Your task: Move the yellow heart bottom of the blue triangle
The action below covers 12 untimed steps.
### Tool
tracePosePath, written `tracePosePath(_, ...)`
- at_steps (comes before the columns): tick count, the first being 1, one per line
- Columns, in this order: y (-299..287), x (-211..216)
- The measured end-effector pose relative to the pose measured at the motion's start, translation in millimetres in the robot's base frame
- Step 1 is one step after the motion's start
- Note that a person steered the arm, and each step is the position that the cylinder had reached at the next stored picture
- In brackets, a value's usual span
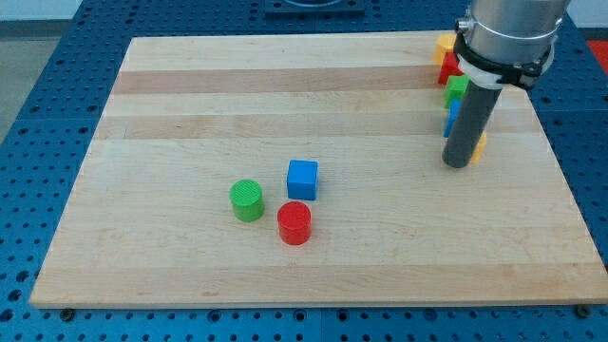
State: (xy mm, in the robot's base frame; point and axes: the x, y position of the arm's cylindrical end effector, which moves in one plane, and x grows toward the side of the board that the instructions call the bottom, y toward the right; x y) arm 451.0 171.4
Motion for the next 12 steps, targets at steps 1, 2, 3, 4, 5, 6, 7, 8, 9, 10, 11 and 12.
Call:
tracePosePath(1,3,-2)
tracePosePath(2,3,-2)
tracePosePath(3,7,-2)
tracePosePath(4,14,-2)
tracePosePath(5,6,3)
tracePosePath(6,-34,8)
tracePosePath(7,-49,-26)
tracePosePath(8,-47,-63)
tracePosePath(9,-37,-63)
tracePosePath(10,-21,-63)
tracePosePath(11,-17,-63)
tracePosePath(12,-3,-63)
